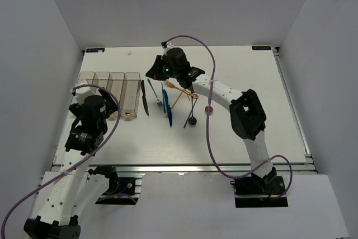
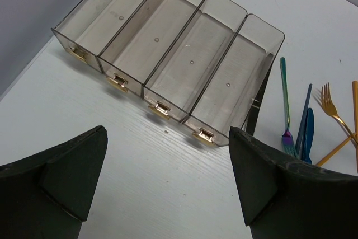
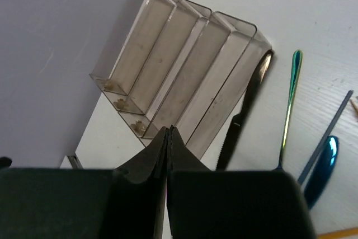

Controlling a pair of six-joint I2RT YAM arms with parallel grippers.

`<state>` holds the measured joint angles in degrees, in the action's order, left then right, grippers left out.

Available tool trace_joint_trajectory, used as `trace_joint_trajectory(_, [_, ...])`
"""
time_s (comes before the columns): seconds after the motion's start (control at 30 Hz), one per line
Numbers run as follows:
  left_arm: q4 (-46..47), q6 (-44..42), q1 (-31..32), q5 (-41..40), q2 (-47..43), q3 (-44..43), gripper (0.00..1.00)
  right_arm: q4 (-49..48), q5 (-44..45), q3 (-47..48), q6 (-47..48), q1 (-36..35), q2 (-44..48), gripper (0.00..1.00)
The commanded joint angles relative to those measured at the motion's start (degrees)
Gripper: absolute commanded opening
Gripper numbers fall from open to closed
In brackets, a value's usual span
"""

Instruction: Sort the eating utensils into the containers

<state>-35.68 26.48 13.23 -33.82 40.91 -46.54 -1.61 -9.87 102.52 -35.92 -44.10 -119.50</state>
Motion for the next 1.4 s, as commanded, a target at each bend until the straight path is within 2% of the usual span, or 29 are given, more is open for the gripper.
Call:
trace_joint_trajectory(0.0, [-0.53, 0.68, -0.05, -2.21, -0.83, -0.48, 0.98, -4.31, 1.05, 7.48, -8.73, -0.73, -5.20, 0.00])
trace_joint_trajectory(0.13, [-0.88, 0.94, -0.05, -2.57, -1.00, -0.57, 0.98, -5.78, 4.32, 1.02, -7.06, -0.90, -2.93, 0.00])
trace_joint_trajectory(0.27, [-0.09, 0.42, 0.04, -0.81, -0.48, -0.30, 0.98, -3.15, 8.98, -3.46, -3.12, -1.17, 0.66, 0.01])
trace_joint_trajectory(0.37, [0.26, -0.02, -0.05, 0.60, 0.66, -0.30, 0.98, -0.34, 14.25, -4.61, 0.05, -1.26, 3.22, 0.24])
trace_joint_trajectory(0.43, [0.78, -0.46, -0.05, 2.35, 1.28, -0.30, 0.98, 1.52, 16.19, -6.87, 2.69, -1.26, 5.24, 0.32])
trace_joint_trajectory(0.47, [0.96, -0.81, -0.05, 3.05, 2.07, -0.21, 0.98, 1.52, 16.98, -8.63, 3.13, -1.26, 8.03, 0.41])
trace_joint_trajectory(0.53, [1.40, -1.25, -0.05, 4.29, 3.38, -0.39, 0.98, 0.56, 18.92, -13.11, 4.54, -1.26, 11.47, 0.46])
trace_joint_trajectory(0.63, [0.27, 0.23, 0.04, 5.61, 8.21, -2.40, 0.98, 1.42, 22.60, -20.07, 8.04, -1.17, 17.89, 0.71])
trace_joint_trajectory(0.67, [0.00, 1.72, 0.04, 7.79, 9.88, -3.28, 0.98, 3.17, 24.00, -22.17, 8.67, -1.08, 20.51, 0.87])
trace_joint_trajectory(0.7, [-0.09, 2.43, 0.12, 9.29, 13.90, -5.20, 0.98, 4.41, 25.76, -23.41, 9.28, -0.91, 21.84, 0.89])
trace_joint_trajectory(0.9, [0.44, 8.67, 3.99, 8.25, 30.26, -13.65, 0.98, 10.12, 27.96, -32.80, 7.36, 1.82, 30.80, 0.89])
trace_joint_trajectory(1.1, [1.40, 11.58, 7.51, 8.07, 48.81, -26.21, 0.97, 12.68, 31.84, -39.93, 6.83, 2.87, 37.58, 0.89])
trace_joint_trajectory(1.13, [1.32, 11.58, 7.59, 9.81, 51.44, -28.14, 0.93, 12.68, 31.49, -41.42, 6.92, 3.22, 38.20, 0.89])
trace_joint_trajectory(1.17, [0.88, 11.58, 7.68, 10.00, 56.51, -32.25, 0.92, 11.98, 30.62, -42.31, 7.00, 3.49, 39.42, 0.89])
trace_joint_trajectory(1.23, [-0.70, 11.58, 7.68, 10.44, 61.11, -36.14, 0.89, 11.10, 28.07, -44.67, 7.71, 4.80, 40.57, 0.88])
trace_joint_trajectory(1.27, [-0.97, 11.14, 7.68, 10.53, 65.05, -39.64, 0.81, 10.75, 27.19, -45.21, 7.88, 5.16, 41.27, 0.86])
trace_joint_trajectory(1.37, [-3.94, 10.79, 7.68, 9.22, 71.48, -45.53, 0.68, 10.14, 26.22, -47.14, 9.02, 6.39, 42.33, 0.86])
